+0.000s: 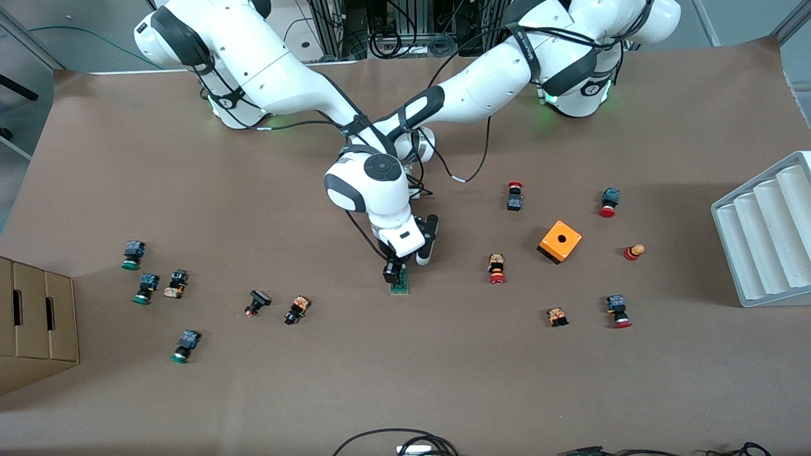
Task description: Close load switch with both arms
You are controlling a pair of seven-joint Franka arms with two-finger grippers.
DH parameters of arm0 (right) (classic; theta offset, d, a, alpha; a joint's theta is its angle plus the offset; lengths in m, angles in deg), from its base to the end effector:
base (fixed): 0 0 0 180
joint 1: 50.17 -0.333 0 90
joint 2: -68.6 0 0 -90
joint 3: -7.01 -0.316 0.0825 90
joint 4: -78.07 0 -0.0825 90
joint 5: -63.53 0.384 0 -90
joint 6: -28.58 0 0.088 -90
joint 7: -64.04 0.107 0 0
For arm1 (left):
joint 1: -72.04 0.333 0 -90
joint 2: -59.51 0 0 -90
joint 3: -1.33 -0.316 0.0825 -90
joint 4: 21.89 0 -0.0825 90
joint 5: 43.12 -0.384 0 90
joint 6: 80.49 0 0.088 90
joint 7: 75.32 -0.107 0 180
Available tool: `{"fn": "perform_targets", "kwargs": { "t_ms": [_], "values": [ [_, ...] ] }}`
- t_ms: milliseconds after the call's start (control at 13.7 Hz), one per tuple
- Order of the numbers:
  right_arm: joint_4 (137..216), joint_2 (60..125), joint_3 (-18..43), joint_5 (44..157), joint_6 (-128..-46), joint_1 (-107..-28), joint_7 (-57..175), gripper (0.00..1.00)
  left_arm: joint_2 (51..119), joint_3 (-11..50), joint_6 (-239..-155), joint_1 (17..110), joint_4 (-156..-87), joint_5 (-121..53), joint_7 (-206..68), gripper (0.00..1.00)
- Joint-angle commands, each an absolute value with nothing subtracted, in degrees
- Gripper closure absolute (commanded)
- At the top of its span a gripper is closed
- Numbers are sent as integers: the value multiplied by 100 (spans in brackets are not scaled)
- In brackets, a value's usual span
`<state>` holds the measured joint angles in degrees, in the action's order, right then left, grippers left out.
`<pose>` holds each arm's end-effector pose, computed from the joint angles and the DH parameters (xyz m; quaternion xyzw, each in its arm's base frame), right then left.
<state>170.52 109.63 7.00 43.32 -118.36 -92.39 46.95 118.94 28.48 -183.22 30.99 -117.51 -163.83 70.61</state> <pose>0.5258 0.4844 0.2286 0.7829 0.6010 0.1370 0.0844 0.3350 -0.5600 0.0553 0.8041 0.0163 0.5941 0.0152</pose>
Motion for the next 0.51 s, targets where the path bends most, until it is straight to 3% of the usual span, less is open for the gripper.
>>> {"fn": "perform_targets", "kwargs": {
  "t_ms": [0, 438],
  "values": [
    [16983, 10920, 736, 4164, -11943, -9200, 4734, 36, 11998, 2813, -18254, 3038, -11628, -16441, 7154, 42],
    [16965, 10920, 763, 4164, -11943, -9192, 4725, 36, 11998, 2813, -18254, 3038, -11628, -16441, 7154, 42]
  ]
}}
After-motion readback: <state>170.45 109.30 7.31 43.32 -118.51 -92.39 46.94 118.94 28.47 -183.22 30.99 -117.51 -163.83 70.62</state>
